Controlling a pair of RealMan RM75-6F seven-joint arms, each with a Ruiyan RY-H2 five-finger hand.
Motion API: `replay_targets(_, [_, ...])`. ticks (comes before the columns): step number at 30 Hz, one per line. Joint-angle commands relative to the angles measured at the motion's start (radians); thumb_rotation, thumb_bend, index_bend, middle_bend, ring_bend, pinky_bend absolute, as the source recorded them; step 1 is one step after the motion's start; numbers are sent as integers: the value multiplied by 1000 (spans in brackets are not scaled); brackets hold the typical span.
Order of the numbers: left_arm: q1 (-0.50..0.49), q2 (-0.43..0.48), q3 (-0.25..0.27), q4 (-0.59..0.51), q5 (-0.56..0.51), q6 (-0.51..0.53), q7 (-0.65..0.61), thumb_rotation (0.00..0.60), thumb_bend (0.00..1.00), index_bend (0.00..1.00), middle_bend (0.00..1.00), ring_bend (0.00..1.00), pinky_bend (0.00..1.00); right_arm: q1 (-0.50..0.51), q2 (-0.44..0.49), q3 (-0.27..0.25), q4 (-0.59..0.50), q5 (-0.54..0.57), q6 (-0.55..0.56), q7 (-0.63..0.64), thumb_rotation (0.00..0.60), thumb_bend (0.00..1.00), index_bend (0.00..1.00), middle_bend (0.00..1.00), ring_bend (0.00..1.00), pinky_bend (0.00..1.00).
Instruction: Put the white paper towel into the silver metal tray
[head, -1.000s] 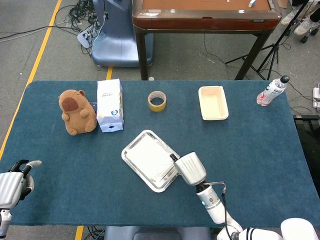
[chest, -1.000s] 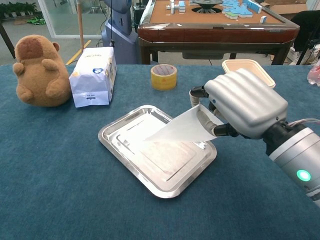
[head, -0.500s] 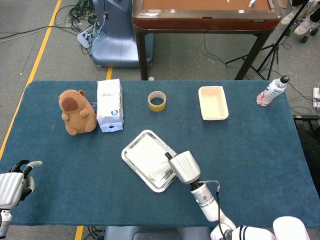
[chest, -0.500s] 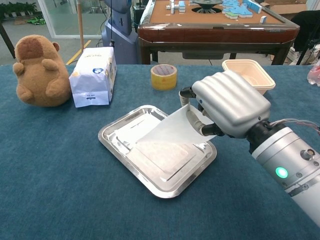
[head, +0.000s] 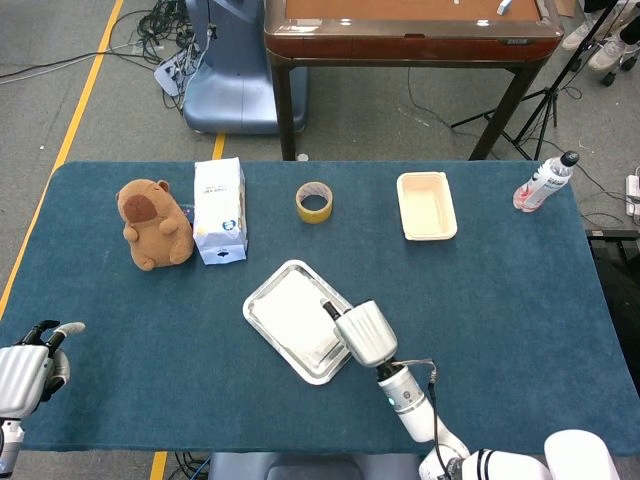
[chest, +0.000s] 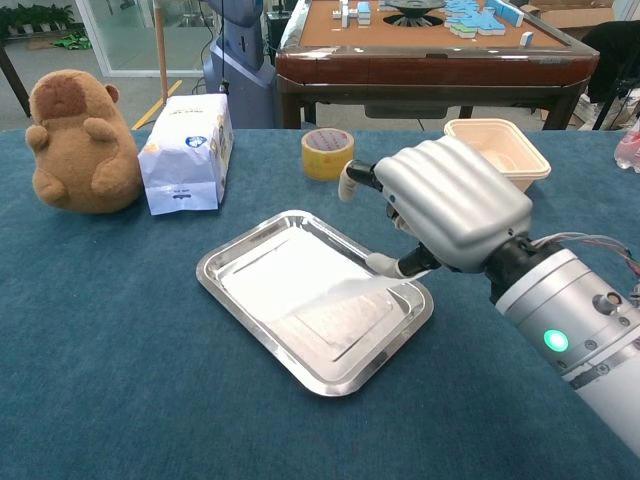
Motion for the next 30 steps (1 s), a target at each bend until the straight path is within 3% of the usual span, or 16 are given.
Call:
replay_targets(1, [0, 0, 0, 0, 0, 0, 0, 600, 0, 311, 285, 230, 427, 1, 0, -1, -1, 0, 1, 1, 600, 95, 310, 1000, 1000, 1000])
replay_targets(6, [1, 1, 1, -1, 1, 0, 0, 600, 0, 311, 285, 230, 426, 3, -1, -2, -5, -4, 5, 6, 600, 38, 281, 1000, 1000, 1000])
replay_targets(19, [0, 1, 1, -2, -1, -2, 0, 600, 0, 311, 285, 230, 427, -11, 80, -33, -109, 37, -56, -23, 600, 59, 299, 1000, 1000, 1000])
replay_targets(21, [0, 1, 0, -2, -2, -1, 0, 600, 0, 311, 285, 230, 427, -13, 106, -40, -145, 64, -89, -35, 600, 127, 304, 1000, 1000, 1000])
replay_targets(24, [1, 0, -1, -2, -3, 0, 0, 600, 0, 311, 285, 230, 427, -13, 153, -41, -211, 112, -140, -66, 600, 310, 306, 1000, 1000, 1000])
replay_targets(30, [0, 0, -1, 0, -5, -5, 1, 600, 0, 311, 285, 230, 427, -9, 226, -43, -309, 176, -197, -121, 600, 758, 306, 1000, 1000, 1000])
